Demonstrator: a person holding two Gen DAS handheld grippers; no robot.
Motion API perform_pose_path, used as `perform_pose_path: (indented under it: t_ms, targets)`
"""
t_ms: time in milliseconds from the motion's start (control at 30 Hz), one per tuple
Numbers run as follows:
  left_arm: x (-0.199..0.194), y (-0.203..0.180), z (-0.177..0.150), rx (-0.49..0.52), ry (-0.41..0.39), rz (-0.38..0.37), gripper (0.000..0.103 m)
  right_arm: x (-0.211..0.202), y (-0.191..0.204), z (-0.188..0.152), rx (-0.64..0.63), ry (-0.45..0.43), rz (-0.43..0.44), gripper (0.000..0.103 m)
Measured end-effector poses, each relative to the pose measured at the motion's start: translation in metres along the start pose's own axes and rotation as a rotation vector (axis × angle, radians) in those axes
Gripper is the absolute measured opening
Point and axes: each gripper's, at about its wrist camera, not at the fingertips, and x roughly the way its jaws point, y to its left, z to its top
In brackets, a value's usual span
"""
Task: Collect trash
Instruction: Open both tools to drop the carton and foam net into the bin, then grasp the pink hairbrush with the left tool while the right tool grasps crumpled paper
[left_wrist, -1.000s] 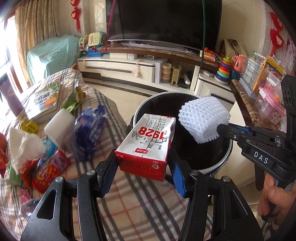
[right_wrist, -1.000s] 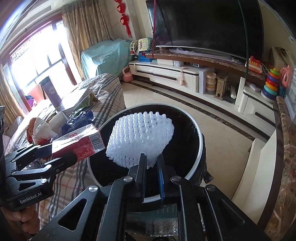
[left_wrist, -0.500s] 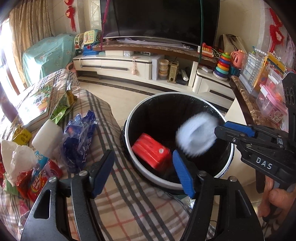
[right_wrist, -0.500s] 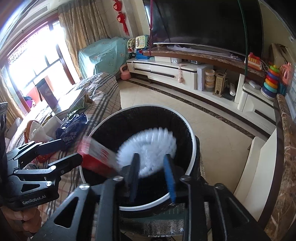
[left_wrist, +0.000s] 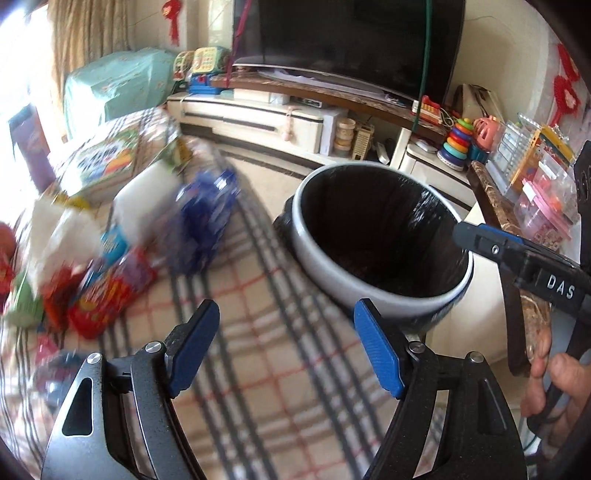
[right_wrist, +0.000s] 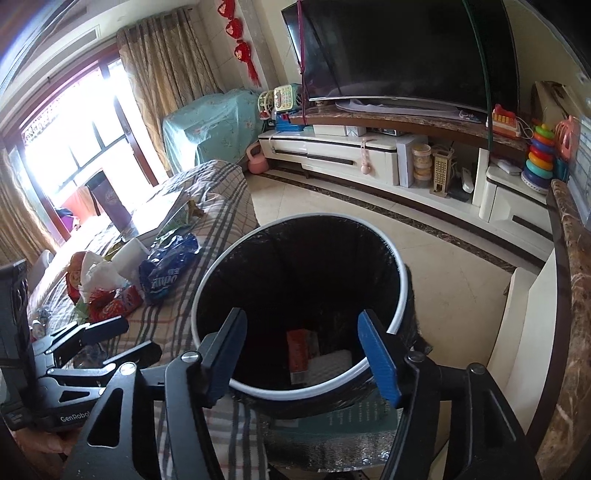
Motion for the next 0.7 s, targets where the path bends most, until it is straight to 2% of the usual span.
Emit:
perform_pose_path:
  t_ms: [367, 700]
  targets:
    - [-0.042, 0.051, -0.048, -0.133, -0.035, 0.042, 0.079, -0.003, 0.038, -0.024, -0.009, 0.001, 0.075, 0.071]
    - [-0.068, 0.082, -0.075, -0.201, -0.062, 0.083, 0.079, 0.007, 0.077, -0.043, -0.054, 0.036, 0.136, 0.072]
